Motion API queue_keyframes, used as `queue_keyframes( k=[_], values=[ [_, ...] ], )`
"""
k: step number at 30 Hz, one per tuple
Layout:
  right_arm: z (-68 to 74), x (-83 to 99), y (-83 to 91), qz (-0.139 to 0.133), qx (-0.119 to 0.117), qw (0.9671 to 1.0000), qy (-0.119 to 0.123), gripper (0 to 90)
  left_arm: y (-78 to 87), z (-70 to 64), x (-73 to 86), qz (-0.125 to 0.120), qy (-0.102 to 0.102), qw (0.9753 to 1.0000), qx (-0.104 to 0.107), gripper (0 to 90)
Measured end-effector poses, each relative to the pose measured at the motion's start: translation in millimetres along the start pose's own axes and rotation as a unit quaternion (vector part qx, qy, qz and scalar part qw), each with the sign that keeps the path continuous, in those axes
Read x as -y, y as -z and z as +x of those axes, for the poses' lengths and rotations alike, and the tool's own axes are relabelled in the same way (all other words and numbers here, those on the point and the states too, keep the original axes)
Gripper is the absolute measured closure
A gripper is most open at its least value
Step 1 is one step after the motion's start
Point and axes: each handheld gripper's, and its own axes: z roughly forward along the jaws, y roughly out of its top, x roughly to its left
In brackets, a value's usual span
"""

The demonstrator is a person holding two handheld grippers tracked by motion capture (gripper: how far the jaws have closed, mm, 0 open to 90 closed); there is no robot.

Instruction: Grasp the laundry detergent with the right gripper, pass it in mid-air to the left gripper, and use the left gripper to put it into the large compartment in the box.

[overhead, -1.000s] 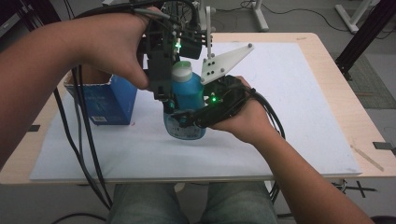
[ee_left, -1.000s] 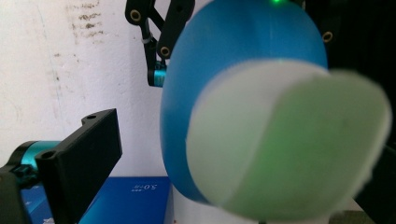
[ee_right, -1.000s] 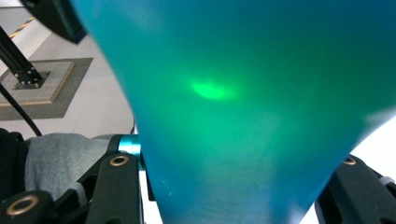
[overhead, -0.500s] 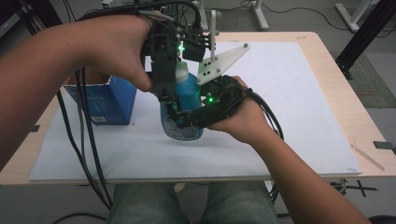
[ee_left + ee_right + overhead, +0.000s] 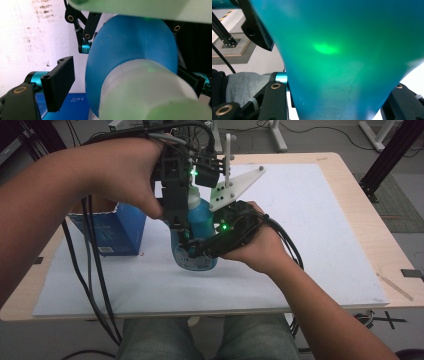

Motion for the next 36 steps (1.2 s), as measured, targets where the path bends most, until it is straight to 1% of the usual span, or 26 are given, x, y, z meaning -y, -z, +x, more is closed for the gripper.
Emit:
queue_keyframes(
  k=[2, 6, 8, 14, 16, 17, 19, 20, 22, 26, 27, 29, 31, 32, 34, 36],
  values=[
    [0.1, 0.1, -0.2, 0.0, -0.002, 1.0, -0.002, 46.3, -0.3, -0.1, -0.2, 0.0, -0.002, 1.0, 0.001, 18.1],
    [0.0, 0.1, -0.7, -0.003, -0.002, 1.0, -0.004, 46.3, -0.9, -0.6, -0.5, 0.003, -0.003, 1.0, 0.001, 18.8],
    [-0.4, 0.1, -0.5, -0.003, -0.001, 1.0, -0.002, 46.3, -0.7, -0.7, -0.2, 0.003, 0.001, 1.0, 0.001, 20.6],
    [-0.2, 0.3, -0.6, -0.002, -0.002, 1.0, -0.002, 46.3, -0.6, -0.7, 0.1, 0.004, -0.002, 1.0, 0.001, 22.5],
    [0.2, 0.4, -1.1, -0.004, -0.004, 1.0, -0.005, 46.3, -0.6, -0.7, 0.0, 0.005, -0.003, 1.0, 0.004, 23.8],
    [-0.1, 0.5, -1.1, -0.002, -0.003, 1.0, -0.002, 46.3, -0.7, -0.8, 0.0, 0.005, -0.003, 1.0, 0.004, 25.7],
    [-0.1, 0.5, -1.2, -0.002, -0.003, 1.0, 0.0, 46.3, -1.1, -1.0, -0.1, 0.005, -0.003, 1.0, 0.005, 25.7],
    [0.6, 0.3, -1.1, -0.004, -0.005, 1.0, -0.005, 46.3, -1.3, -1.3, -0.2, 0.006, -0.005, 1.0, 0.004, 25.8],
    [0.0, 0.6, -0.8, -0.003, -0.003, 1.0, -0.001, 46.3, -1.3, -1.4, 0.0, 0.005, -0.003, 1.0, 0.007, 29.0],
    [0.3, 0.7, -0.9, -0.006, -0.004, 0.9999, -0.008, 46.3, -1.4, -1.1, -0.5, 0.006, -0.003, 0.9999, 0.008, 29.3],
    [-0.3, 0.9, -0.8, -0.004, -0.004, 1.0, -0.004, 46.3, -1.4, -1.0, -0.8, 0.007, -0.005, 0.9999, 0.008, 29.4],
    [0.4, 0.8, -1.2, -0.006, -0.006, 0.9999, -0.007, 46.3, -1.6, -1.2, -1.1, 0.007, -0.006, 0.9999, 0.01, 31.4],
    [0.2, 0.9, -1.7, -0.007, -0.005, 0.9999, -0.006, 46.3, -1.9, -1.1, -1.6, 0.007, -0.004, 0.9999, 0.011, 31.6],
    [0.4, 0.8, -1.7, -0.007, -0.006, 0.9999, -0.007, 46.3, -2.0, -0.8, -1.9, 0.009, -0.006, 0.9999, 0.012, 31.8],
    [0.3, 0.9, -2.0, -0.008, -0.006, 0.9999, -0.006, 46.3, -2.2, -0.9, -2.2, 0.01, -0.004, 0.9998, 0.017, 36.0],
    [0.2, 1.0, -2.0, -0.008, -0.006, 0.9999, -0.006, 46.3, -2.9, -0.9, -2.6, 0.009, -0.003, 0.9998, 0.017, 36.1]
  ],
)
